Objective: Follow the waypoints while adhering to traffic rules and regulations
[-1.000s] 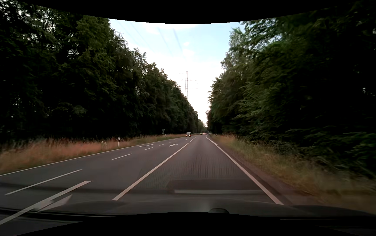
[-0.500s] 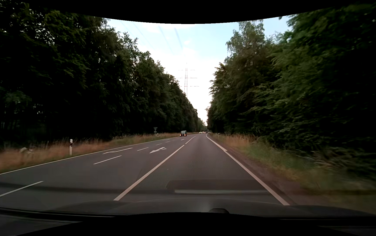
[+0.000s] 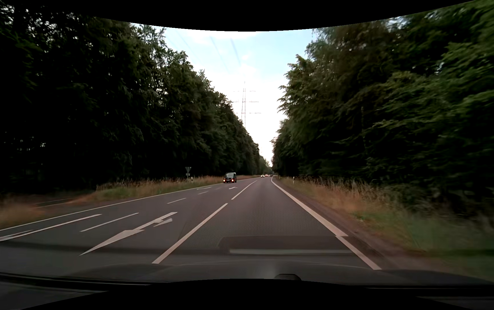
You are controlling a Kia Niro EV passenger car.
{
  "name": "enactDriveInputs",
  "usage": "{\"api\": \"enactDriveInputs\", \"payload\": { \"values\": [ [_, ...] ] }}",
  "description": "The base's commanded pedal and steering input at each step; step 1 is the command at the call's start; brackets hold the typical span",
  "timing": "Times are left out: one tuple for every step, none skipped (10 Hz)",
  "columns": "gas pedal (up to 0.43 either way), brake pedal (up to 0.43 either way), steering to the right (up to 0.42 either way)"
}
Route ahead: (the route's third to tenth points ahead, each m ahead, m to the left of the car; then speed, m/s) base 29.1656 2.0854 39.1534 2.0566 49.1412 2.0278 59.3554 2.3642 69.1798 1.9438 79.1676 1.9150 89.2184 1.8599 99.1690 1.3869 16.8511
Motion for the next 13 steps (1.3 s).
{"api": "enactDriveInputs", "payload": {
  "values": [
    [0.339,0.000,0.000],
    [0.339,0.000,0.000],
    [0.339,0.000,0.000],
    [0.339,0.000,0.000],
    [0.339,0.000,0.000],
    [0.339,0.000,-0.001],
    [0.339,0.000,0.000],
    [0.339,0.000,0.000],
    [0.339,0.000,0.000],
    [0.331,0.000,0.000],
    [0.331,0.000,-0.001],
    [0.331,0.000,-0.001],
    [0.331,0.000,0.000]
  ]
}}
